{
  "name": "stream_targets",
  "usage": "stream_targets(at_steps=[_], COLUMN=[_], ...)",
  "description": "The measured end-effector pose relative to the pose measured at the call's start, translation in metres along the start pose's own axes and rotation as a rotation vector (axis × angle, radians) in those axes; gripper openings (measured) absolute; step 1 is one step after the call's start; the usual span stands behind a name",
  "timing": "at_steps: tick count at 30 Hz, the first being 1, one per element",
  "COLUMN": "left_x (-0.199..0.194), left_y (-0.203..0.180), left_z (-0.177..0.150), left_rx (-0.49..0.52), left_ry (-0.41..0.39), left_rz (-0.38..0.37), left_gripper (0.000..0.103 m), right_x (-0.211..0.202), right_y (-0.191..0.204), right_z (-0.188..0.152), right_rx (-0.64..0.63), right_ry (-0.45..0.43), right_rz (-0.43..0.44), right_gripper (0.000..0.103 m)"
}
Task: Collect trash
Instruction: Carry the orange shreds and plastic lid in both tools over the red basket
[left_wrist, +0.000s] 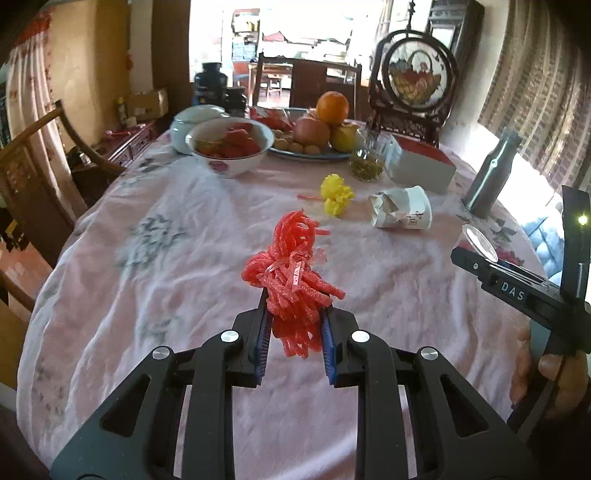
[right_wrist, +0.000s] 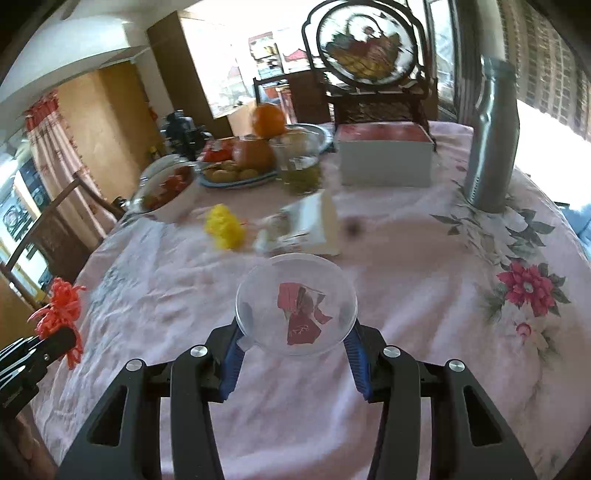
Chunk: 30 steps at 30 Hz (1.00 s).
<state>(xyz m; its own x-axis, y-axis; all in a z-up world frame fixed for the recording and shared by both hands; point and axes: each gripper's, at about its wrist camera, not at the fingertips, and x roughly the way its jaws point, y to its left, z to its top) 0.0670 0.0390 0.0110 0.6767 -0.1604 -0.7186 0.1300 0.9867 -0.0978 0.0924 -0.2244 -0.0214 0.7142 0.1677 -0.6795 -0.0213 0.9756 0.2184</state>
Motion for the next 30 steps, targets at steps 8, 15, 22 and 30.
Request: stream_targets(at_steps=[8, 15, 22, 30], left_x=[-0.037, -0.082, -0.127, -0.167], left_y=[0.015, 0.043, 0.083, 0.131], left_z=[-0.027, -0.044, -0.078, -0.124], left_rx=[-0.025, -0.083, -0.156, -0.219], left_ry=[-0.045, -0.115, -0.169, -0.204], left_rz=[-0.013, 0.004, 0.030, 0.104], left_gripper=[0.025, 0.025, 0.025, 0.025], right_x=[-0.046, -0.086, -0.110, -0.117], right_y=[0.051, 0.104, 0.156, 0.220], right_z=[-0.030, -0.053, -0.078, -0.116], right_rx=[-0.090, -0.184, -0.272, -0.374], right_ry=[-0.016, -0.051, -0.059, -0.026], right_rz=[0.080, 0.168, 0.251, 0.348], right_gripper=[0.049, 0.049, 0.049, 0.048])
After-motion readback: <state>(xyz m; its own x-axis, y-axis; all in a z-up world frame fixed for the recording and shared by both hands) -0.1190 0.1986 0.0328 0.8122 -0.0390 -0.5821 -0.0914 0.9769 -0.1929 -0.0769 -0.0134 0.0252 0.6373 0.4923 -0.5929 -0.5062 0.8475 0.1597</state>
